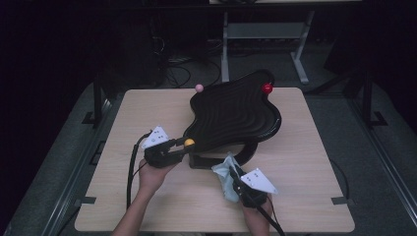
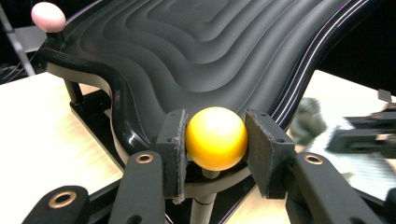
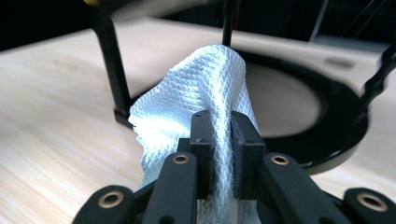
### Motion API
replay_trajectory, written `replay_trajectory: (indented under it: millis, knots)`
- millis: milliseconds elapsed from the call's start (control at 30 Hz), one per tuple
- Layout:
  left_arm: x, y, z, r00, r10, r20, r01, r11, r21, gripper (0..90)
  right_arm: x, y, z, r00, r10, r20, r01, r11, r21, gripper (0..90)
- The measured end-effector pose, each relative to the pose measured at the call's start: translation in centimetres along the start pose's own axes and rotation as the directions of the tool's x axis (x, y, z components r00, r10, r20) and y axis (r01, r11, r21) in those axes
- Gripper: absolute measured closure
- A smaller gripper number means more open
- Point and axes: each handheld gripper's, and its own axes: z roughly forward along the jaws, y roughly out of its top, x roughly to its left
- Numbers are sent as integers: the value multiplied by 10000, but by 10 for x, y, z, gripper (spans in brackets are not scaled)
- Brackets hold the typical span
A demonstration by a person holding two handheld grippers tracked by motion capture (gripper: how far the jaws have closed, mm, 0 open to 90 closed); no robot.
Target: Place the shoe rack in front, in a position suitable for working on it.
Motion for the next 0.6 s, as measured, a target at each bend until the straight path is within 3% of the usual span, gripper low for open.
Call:
replay_trajectory:
  millis: [133, 200, 400, 500, 600]
  knots:
    - [-1, 0, 1, 10000, -10, 25, 10, 10000, -1, 602, 14, 9, -10, 9996, -103, -255, 72, 9929, -1187, 809]
    - [-1, 0, 1, 10000, 9, 36, -9, 10000, -10, 602, 21, 17, -9, 9987, -308, -416, 244, 9889, -1464, 809]
    - [0, 0, 1, 10000, 7, 86, -7, 10000, -1, 603, 30, 30, 16, 9952, -815, -548, 734, 9880, -1358, 809]
    - [0, 0, 1, 9999, -11, 100, 11, 10000, -24, 603, 28, 32, 20, 9943, -1056, -151, 1028, 9862, -1299, 811]
    - [-1, 0, 2, 9999, 41, 93, -41, 10000, -26, 603, 23, 34, 20, 9968, -795, 52, 795, 9874, -1368, 813]
